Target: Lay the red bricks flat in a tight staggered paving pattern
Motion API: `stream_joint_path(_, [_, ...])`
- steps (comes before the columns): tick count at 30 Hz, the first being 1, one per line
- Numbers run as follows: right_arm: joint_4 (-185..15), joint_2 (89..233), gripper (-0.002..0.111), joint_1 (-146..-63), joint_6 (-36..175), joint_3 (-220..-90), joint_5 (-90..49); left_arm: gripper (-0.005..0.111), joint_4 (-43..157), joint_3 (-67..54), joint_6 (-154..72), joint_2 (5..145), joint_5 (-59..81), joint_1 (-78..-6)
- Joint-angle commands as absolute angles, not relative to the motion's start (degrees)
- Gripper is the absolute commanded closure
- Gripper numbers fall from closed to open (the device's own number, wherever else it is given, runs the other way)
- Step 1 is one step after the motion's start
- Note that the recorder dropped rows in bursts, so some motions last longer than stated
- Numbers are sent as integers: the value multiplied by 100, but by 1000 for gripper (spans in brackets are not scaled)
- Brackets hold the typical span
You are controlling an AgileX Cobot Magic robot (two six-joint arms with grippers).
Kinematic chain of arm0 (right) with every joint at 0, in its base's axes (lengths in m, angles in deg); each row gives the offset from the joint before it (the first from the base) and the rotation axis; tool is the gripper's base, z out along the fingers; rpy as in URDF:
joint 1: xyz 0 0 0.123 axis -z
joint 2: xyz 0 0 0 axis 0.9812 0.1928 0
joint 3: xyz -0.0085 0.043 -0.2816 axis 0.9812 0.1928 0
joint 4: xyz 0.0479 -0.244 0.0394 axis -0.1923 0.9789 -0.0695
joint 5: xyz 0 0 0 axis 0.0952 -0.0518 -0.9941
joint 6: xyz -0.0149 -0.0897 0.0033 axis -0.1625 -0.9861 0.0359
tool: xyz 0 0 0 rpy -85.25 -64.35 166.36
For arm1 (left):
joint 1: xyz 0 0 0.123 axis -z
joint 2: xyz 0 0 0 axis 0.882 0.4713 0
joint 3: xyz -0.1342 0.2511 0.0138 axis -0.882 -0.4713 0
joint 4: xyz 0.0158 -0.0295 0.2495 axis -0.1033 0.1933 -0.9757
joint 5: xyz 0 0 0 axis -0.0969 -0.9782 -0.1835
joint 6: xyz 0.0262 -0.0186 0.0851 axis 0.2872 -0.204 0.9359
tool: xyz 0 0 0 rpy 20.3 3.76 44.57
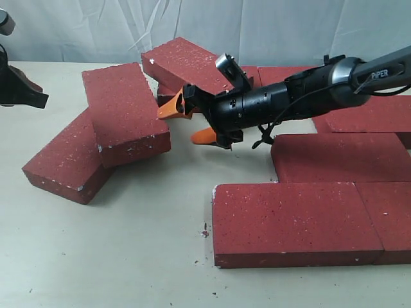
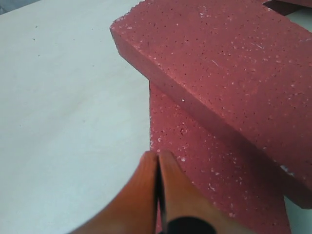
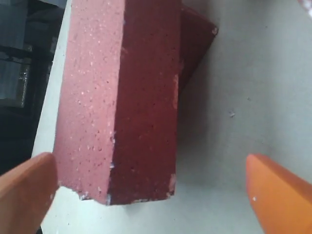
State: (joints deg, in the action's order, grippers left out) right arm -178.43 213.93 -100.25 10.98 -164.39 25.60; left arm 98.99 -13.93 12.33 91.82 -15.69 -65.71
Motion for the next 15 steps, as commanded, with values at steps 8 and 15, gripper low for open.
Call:
stream_joint_path(8, [-18235, 22009, 6, -10333, 1037, -16999, 2964, 107, 10012, -1367, 1249, 9190, -1605, -6566])
stream_joint_path(15, [-18345, 22251, 22, -10368, 970, -17198, 3438, 107, 10026, -1367, 1262, 9190, -1595, -6566])
